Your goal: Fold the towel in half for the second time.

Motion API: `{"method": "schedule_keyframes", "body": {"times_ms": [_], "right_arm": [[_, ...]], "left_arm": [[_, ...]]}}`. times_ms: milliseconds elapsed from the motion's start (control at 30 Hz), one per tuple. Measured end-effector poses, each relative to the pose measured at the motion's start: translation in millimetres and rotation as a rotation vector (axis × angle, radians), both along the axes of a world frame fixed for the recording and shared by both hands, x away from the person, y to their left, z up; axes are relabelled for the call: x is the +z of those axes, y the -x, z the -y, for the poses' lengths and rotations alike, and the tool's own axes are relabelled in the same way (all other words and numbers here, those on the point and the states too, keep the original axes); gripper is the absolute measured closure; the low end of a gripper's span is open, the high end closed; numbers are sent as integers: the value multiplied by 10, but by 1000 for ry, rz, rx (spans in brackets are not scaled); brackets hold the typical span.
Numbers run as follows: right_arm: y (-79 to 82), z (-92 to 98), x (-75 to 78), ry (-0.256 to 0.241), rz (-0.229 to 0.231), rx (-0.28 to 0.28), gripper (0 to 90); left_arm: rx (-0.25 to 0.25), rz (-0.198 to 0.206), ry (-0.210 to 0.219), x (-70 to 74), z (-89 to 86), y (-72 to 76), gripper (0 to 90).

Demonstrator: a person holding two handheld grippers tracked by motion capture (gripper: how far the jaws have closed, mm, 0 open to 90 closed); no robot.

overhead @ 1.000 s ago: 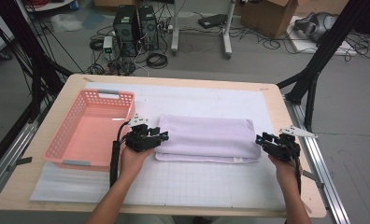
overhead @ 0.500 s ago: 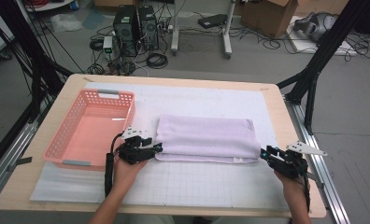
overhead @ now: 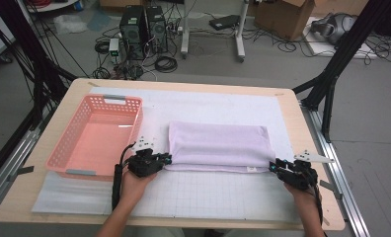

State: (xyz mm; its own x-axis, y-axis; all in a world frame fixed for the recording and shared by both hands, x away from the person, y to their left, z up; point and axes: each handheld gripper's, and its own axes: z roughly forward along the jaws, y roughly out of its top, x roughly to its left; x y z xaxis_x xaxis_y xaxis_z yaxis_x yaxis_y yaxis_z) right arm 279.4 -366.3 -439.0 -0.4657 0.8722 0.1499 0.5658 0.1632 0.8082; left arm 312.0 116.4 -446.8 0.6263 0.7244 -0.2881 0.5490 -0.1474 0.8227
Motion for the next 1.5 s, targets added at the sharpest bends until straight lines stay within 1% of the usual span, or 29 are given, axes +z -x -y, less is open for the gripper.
{"method": "schedule_keyframes", "body": {"times_ms": [33,67,100,167,233,267,433,533,567,600,633,667,700,733,800,867,900,933,1000,1033,1067,1100,1133,1233,1267,1300,1400,1467,1500], "right_arm": [[-6,5,-12,-10,-9,11,817],[-5,12,-13,-25,-11,20,859],[-4,20,-9,-31,-8,25,864],[15,39,20,-56,-9,32,867],[34,66,42,-80,5,38,869],[52,93,59,-105,9,42,869],[106,197,104,-137,11,39,870],[133,230,111,-143,2,49,870],[137,230,113,-135,0,47,868],[139,224,108,-120,-19,48,857],[127,217,88,-104,-41,48,804],[124,210,70,-83,-56,35,717],[124,214,60,-74,-62,15,696],[125,231,64,-79,-54,8,681],[146,248,115,-74,-19,-29,651],[167,220,171,-49,36,-48,649],[168,200,182,-42,51,-49,656],[163,171,188,-35,65,-43,672],[130,93,179,-22,84,-27,690],[100,50,167,-15,76,-14,694],[63,4,147,-2,71,-4,694],[30,-44,122,5,56,7,695],[-8,-88,87,20,46,22,695],[-77,-165,-29,102,-9,33,704],[-77,-161,-52,112,-24,29,707],[-71,-136,-57,105,-19,28,709],[-41,-55,-53,131,-41,0,705],[0,19,-66,99,-57,-16,690],[24,42,-63,96,-45,-14,690]], "left_arm": [[-9,3,15,4,-9,7,810],[-20,4,29,8,-19,10,817],[-24,8,51,11,-26,15,821],[-30,19,71,24,-51,25,829],[-27,18,111,32,-90,28,836],[-23,20,119,35,-102,31,839],[-34,1,142,50,-181,69,841],[-42,-18,123,29,-206,109,841],[-48,-22,110,19,-205,119,839],[-56,-25,89,12,-200,126,829],[-56,-28,69,11,-188,135,794],[-44,-29,56,12,-169,144,707],[-41,-26,50,20,-153,151,650],[-39,-18,40,33,-133,157,623],[-24,6,15,65,-81,163,532],[-20,40,-6,95,-34,165,525],[-14,56,-17,110,-11,163,526],[-10,81,-27,125,8,161,532],[-10,143,-49,148,52,156,608],[-8,161,-48,153,74,150,645],[-12,163,-51,149,98,131,666],[-4,151,-60,131,127,106,661],[0,139,-84,105,148,79,663],[23,72,-170,12,200,35,683],[22,63,-175,-13,200,36,683],[24,69,-170,-24,193,44,683],[29,52,-163,-23,173,60,681],[33,46,-145,-24,161,80,665],[29,46,-144,-19,154,86,644]]}}
